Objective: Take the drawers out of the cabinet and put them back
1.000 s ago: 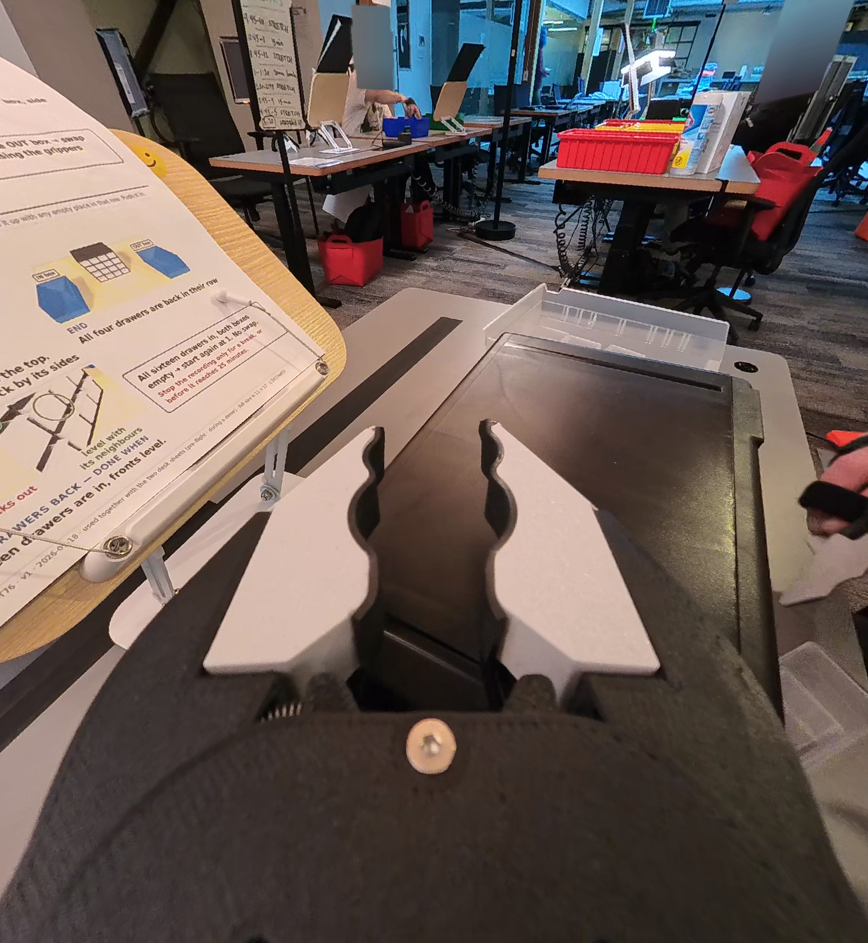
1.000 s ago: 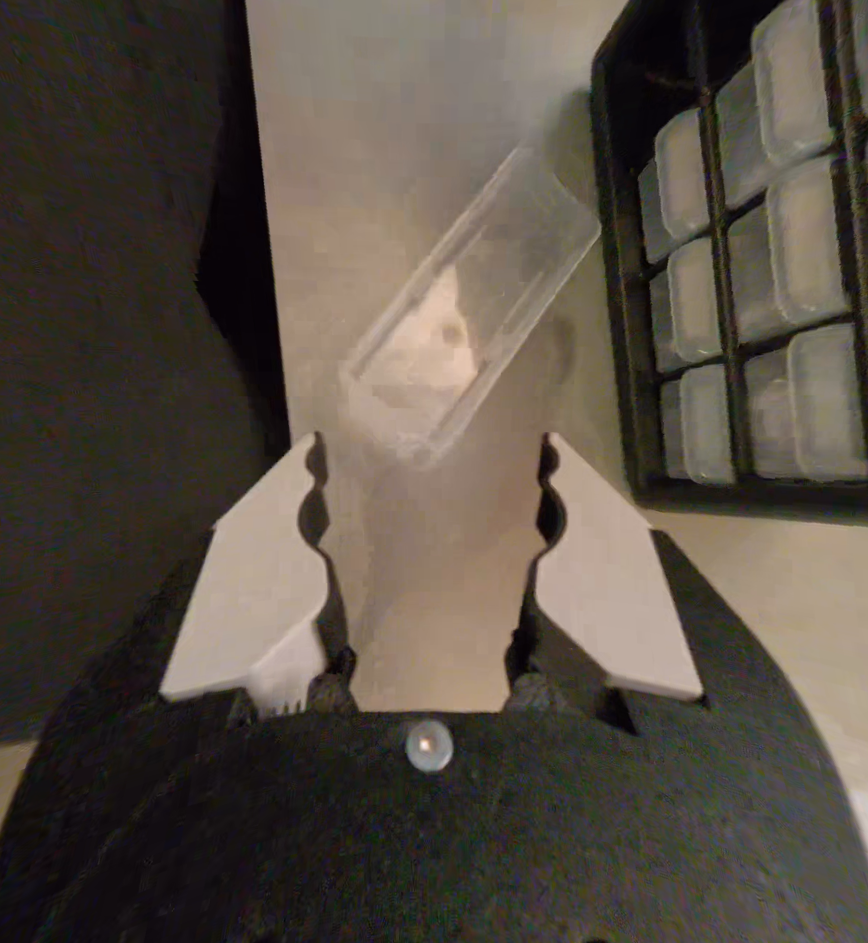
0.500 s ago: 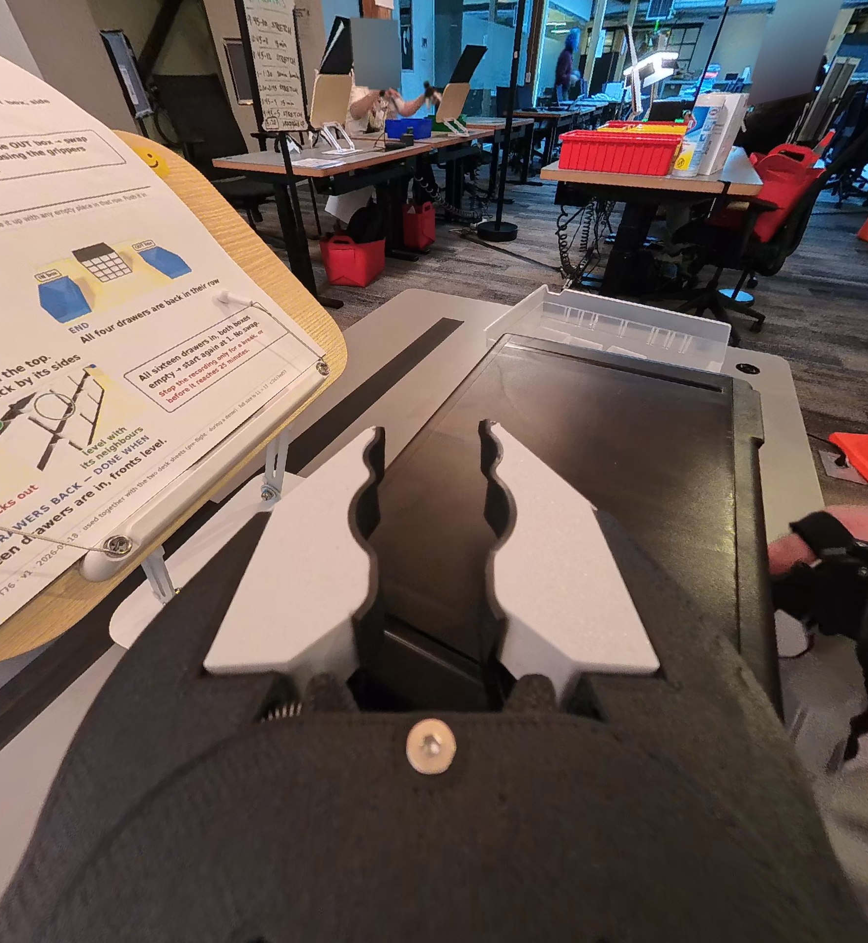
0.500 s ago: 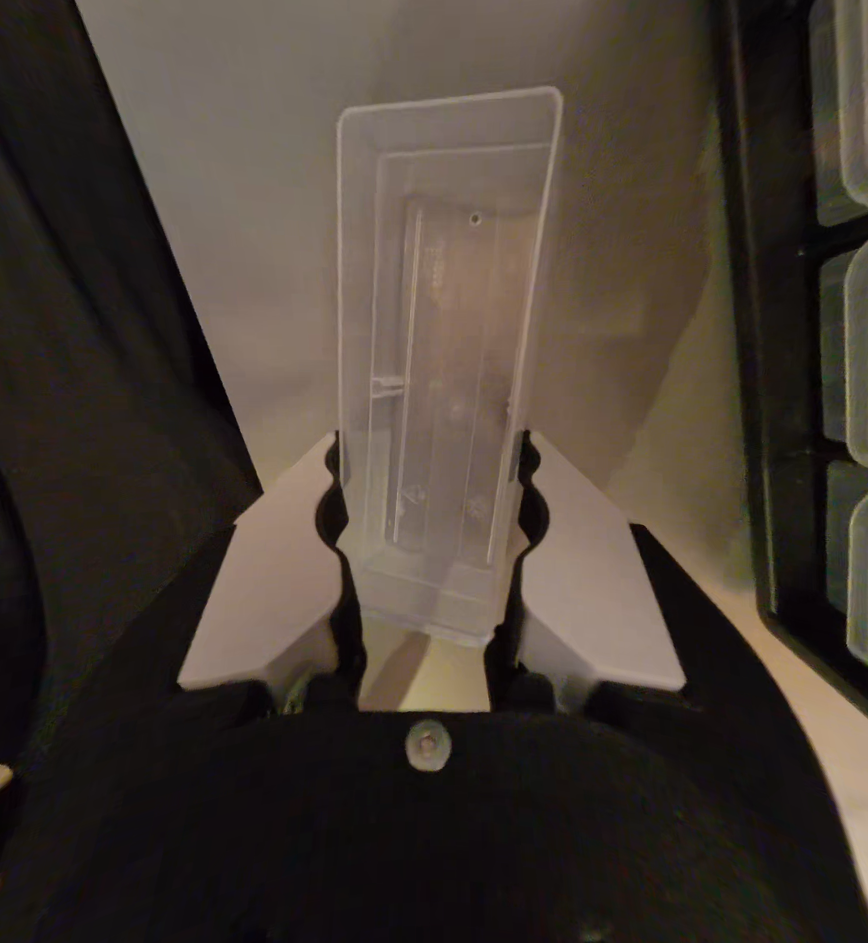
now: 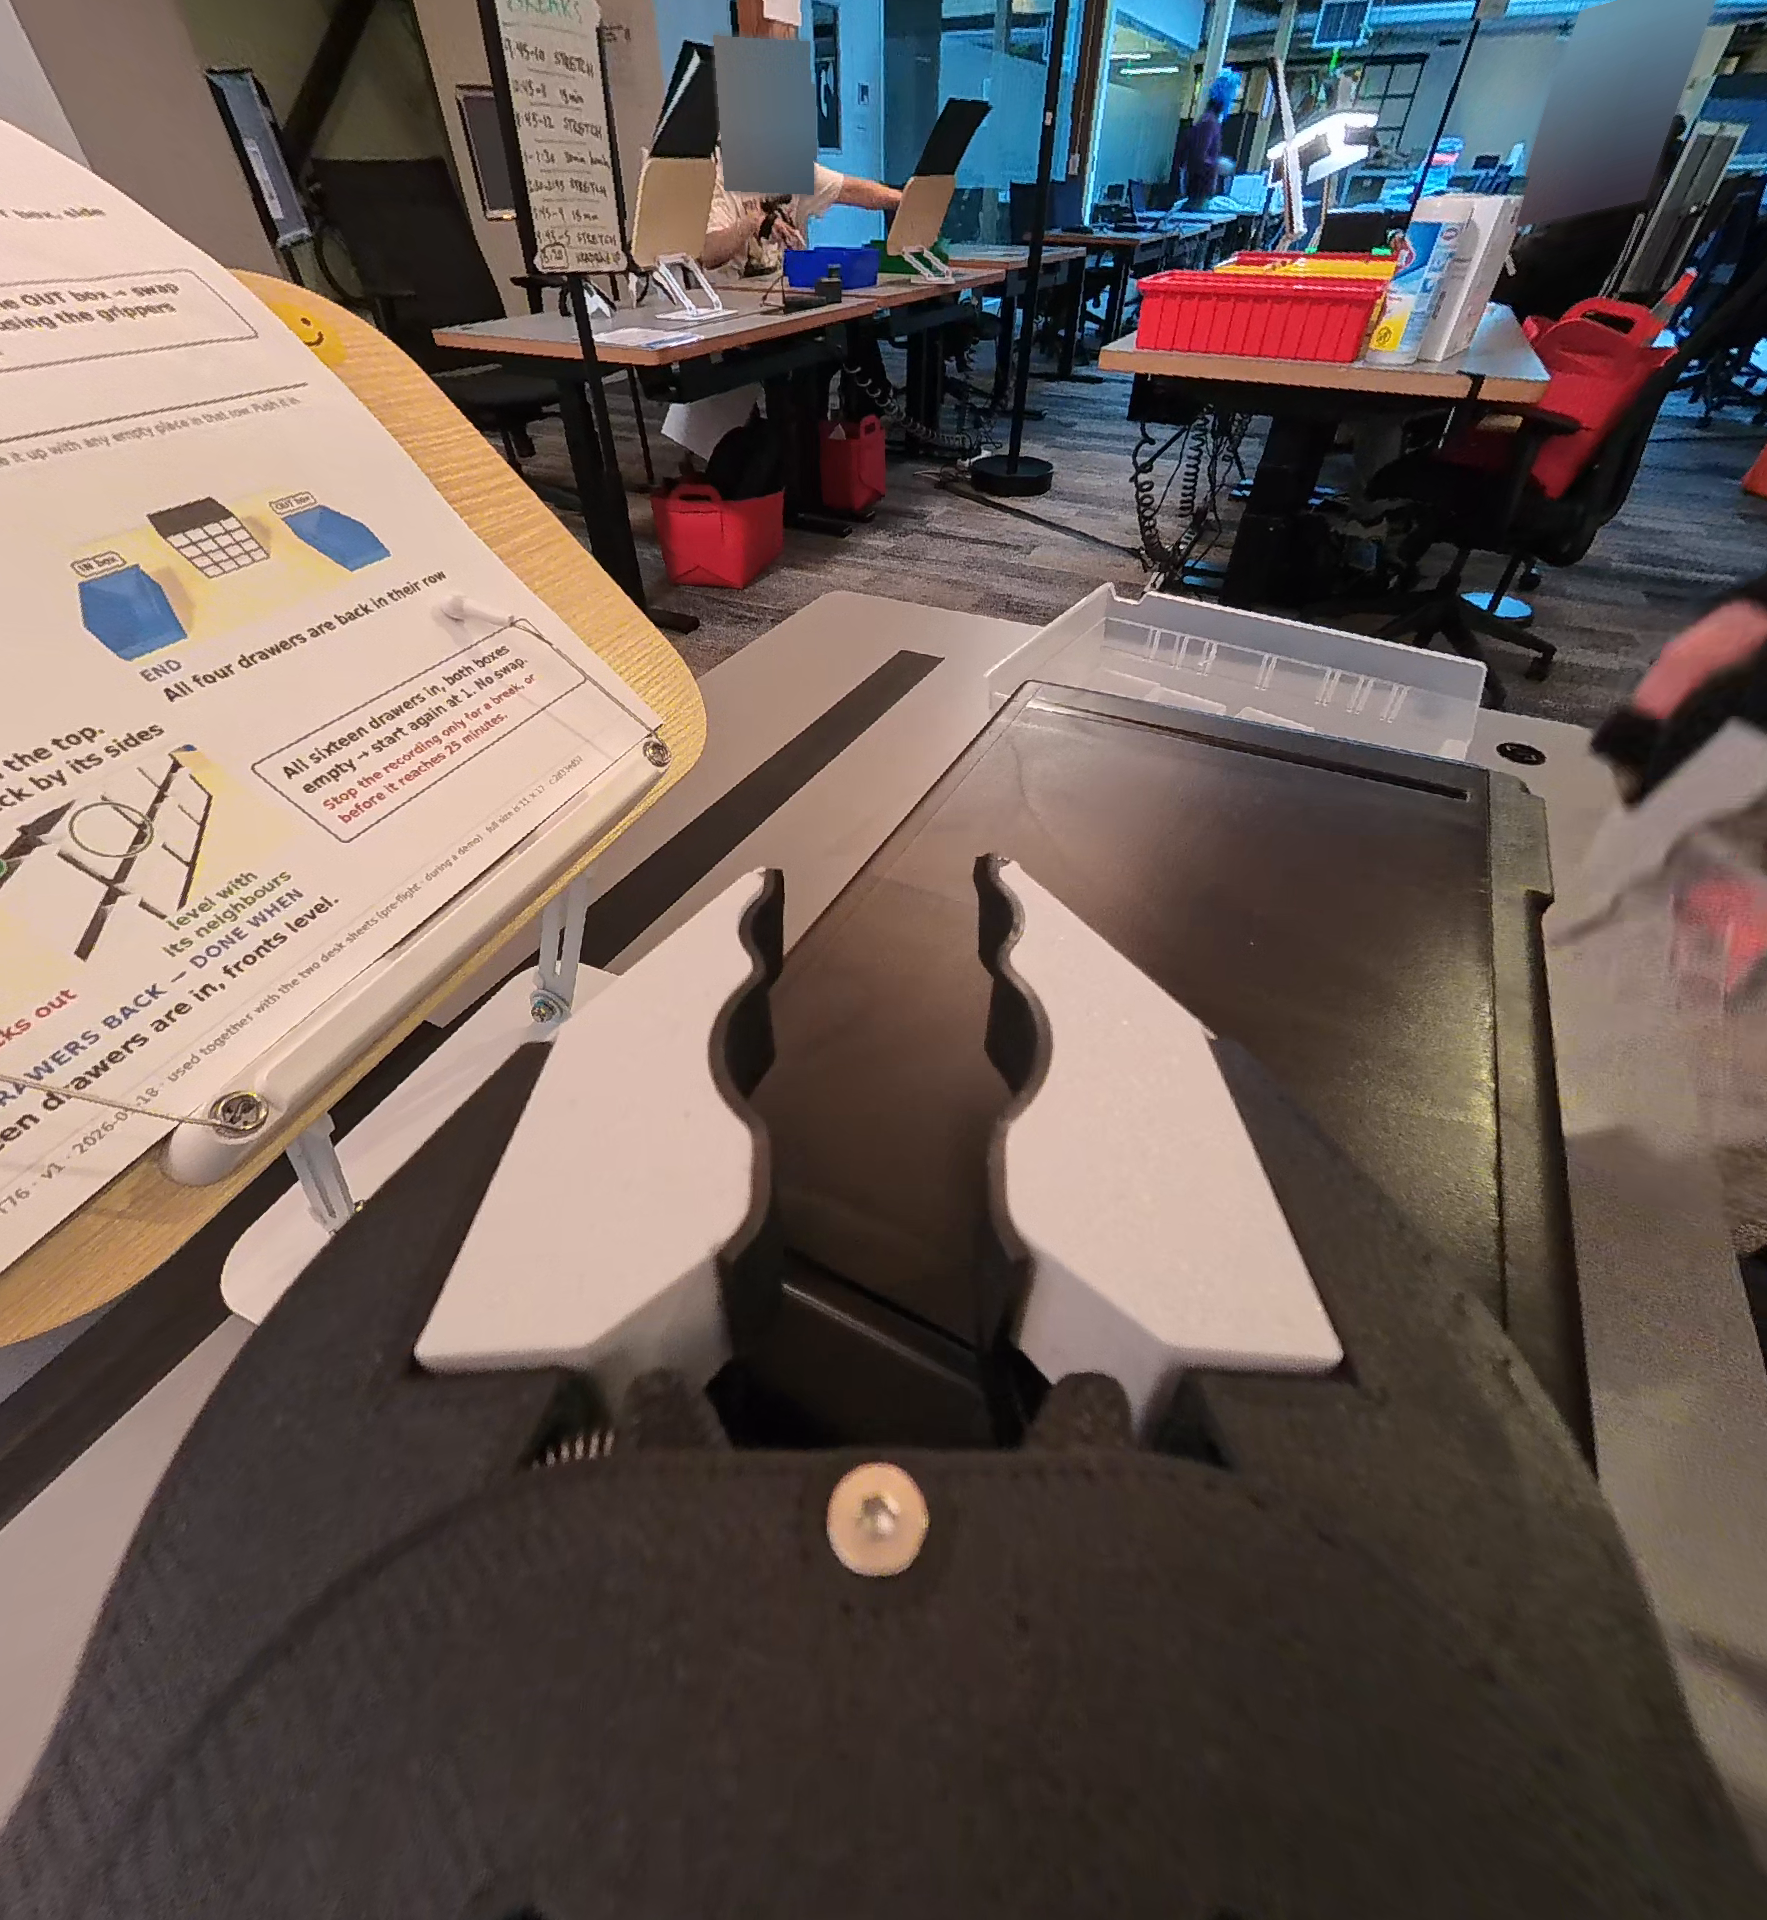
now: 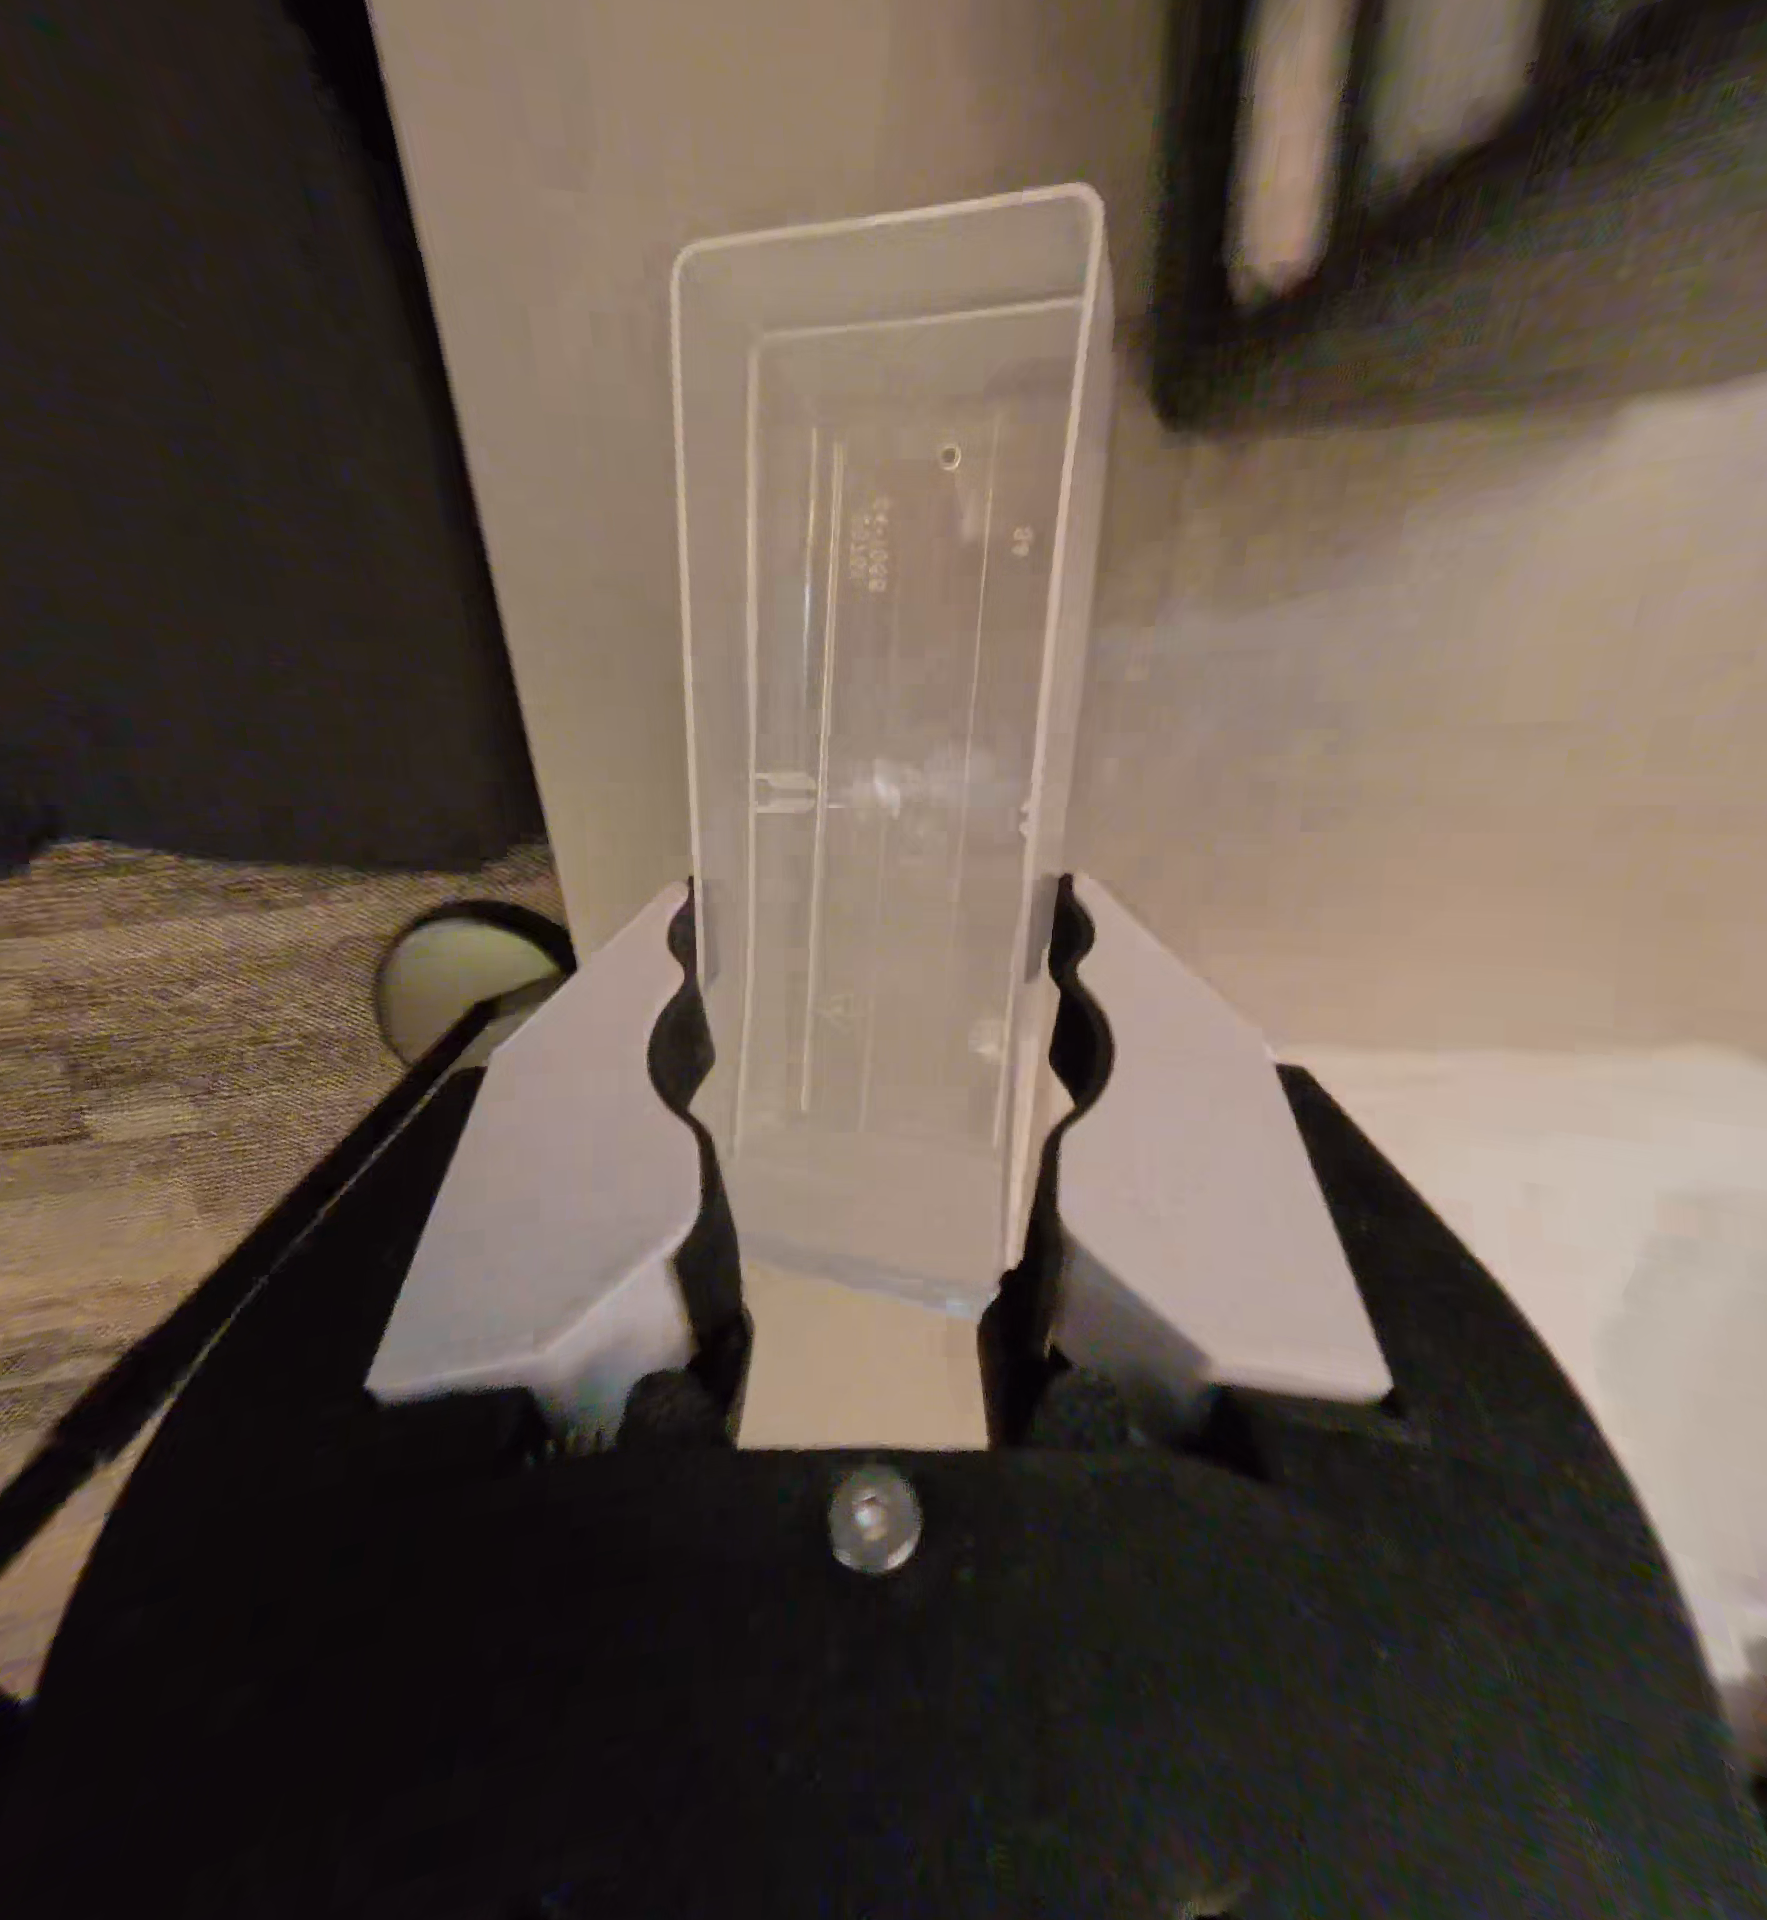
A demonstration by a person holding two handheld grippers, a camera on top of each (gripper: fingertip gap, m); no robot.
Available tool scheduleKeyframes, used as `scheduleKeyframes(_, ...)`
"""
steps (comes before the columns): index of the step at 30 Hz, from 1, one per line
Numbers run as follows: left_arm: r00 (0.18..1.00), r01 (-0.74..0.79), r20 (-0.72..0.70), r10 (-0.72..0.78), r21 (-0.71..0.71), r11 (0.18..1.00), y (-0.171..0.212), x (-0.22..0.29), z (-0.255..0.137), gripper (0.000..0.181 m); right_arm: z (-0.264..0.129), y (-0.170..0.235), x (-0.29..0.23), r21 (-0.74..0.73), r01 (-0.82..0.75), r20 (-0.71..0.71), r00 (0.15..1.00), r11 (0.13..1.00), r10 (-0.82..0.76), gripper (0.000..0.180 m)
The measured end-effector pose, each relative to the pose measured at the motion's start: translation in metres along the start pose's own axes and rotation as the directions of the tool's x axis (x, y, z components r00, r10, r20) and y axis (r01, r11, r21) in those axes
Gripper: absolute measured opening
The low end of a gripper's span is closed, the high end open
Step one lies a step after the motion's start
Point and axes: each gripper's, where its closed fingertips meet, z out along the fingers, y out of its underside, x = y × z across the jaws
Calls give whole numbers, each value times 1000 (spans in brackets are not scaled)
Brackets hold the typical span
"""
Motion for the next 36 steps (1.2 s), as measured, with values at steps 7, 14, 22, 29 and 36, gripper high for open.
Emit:
scheduleKeyframes(7, 1000, 1, 2, -1, -1, 1000, 0, 0, 0, 37, -64, 132, 71, -168, -217, -181, 966, 962, 187, 64)
scheduleKeyframes(14, 1000, 0, 2, 0, -13, 1000, 1, 1, 1, 37, -27, 204, 104, -359, -229, -176, 969, 905, 175, 65)
scheduleKeyframes(22, 1000, 0, 4, 0, -17, 1000, 1, 0, 1, 37, 18, 229, 118, -477, -183, -156, 980, 860, 122, 67)
scheduleKeyframes(29, 1000, 0, 4, 0, -17, 1000, 1, 0, 1, 37, 2, 222, 130, -438, -244, -275, 953, 865, 129, 72)
scheduleKeyframes(36, 1000, 1, 5, -1, -19, 1000, 1, 0, 1, 37, -40, 193, 133, -206, -400, -440, 853, 893, 280, 70)
